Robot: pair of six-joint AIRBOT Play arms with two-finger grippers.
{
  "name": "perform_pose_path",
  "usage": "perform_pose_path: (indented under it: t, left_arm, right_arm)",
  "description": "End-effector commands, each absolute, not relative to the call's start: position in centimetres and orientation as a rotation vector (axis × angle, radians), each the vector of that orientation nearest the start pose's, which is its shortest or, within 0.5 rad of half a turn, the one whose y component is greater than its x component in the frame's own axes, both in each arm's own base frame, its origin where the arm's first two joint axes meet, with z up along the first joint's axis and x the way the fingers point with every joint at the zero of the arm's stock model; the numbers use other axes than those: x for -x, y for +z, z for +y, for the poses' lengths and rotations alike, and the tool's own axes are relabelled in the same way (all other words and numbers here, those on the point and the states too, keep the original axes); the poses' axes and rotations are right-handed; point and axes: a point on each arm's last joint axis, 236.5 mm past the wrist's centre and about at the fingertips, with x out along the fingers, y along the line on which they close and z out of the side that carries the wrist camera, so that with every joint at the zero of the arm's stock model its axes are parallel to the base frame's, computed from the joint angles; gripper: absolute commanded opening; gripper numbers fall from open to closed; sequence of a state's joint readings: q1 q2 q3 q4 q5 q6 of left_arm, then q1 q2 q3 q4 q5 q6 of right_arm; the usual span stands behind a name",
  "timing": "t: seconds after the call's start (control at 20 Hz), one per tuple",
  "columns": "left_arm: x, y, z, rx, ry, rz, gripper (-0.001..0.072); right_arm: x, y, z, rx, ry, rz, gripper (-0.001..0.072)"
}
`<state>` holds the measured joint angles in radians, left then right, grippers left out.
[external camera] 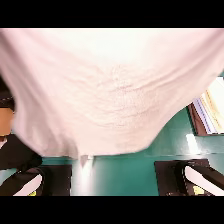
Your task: Fold the shirts.
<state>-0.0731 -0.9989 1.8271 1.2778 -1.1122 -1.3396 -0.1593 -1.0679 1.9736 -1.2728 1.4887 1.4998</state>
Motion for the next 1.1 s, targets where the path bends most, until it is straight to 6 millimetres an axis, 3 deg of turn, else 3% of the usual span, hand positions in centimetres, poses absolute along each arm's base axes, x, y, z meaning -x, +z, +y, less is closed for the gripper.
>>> perform_pose_path:
  t: [0.0, 0.15, 0.25, 0.3, 0.35, 0.4, 0.45, 0.5, 0.55, 0.7, 0.8, 0.9, 1.05]
  left_arm:
    - [-44.3, 26.0, -9.3, -0.015, -0.345, 0.631, 0.0022]
    - [-48.8, 13.6, -9.6, 0.028, -0.334, 0.861, 0.0022]
    - [-49.8, 8.8, -9.7, 0.037, -0.333, 0.960, 0.0023]
    - [-50.0, 7.6, -9.7, 0.040, -0.332, 0.982, 0.0025]
    - [-50.1, 7.2, -9.6, 0.039, -0.330, 0.987, 0.0154]
    - [-50.2, 7.4, -9.5, 0.041, -0.326, 0.983, 0.0423]
    - [-50.1, 7.6, -9.1, 0.064, -0.309, 0.990, 0.0498]
    - [-49.8, 7.9, -8.2, 0.087, -0.292, 1.010, 0.0498]
    - [-49.1, 8.4, -7.0, 0.111, -0.272, 1.039, 0.0498]
    - [-45.4, 9.1, -3.7, 0.170, -0.214, 1.128, 0.0499]
    - [-41.7, 7.9, -3.0, 0.191, -0.192, 1.179, 0.0499]
    - [-36.9, 4.5, -3.4, 0.214, -0.171, 1.254, 0.0499]
    - [-28.9, -1.8, -6.1, 0.258, -0.192, 1.393, 0.0499]
  right_arm:
    - [-39.8, 26.1, 0.6, -0.151, 0.150, 0.855, 0.0009]
    - [-43.7, 16.0, 0.6, -0.227, 0.165, 1.063, 0.0009]
    - [-45.7, 11.4, 1.3, -0.286, 0.191, 1.121, 0.0010]
    - [-46.6, 10.0, 1.8, -0.322, 0.206, 1.133, 0.0010]
    - [-47.4, 9.0, 2.1, -0.348, 0.218, 1.139, 0.0011]
    - [-48.1, 8.5, 2.5, -0.365, 0.233, 1.139, 0.0011]
    - [-48.8, 8.6, 2.9, -0.375, 0.257, 1.129, 0.0035]
    - [-49.6, 9.0, 3.3, -0.384, 0.279, 1.114, 0.0253]
    - [-50.1, 9.6, 3.4, -0.387, 0.291, 1.100, 0.0389]
    - [-49.1, 11.7, 3.7, -0.330, 0.336, 1.083, 0.0387]
    - [-47.0, 11.8, 4.1, -0.311, 0.353, 1.097, 0.0387]
    - [-44.7, 11.3, 4.7, -0.328, 0.362, 1.118, 0.0388]
    - [-41.7, 10.4, 5.1, -0.345, 0.348, 1.129, 0.0387]
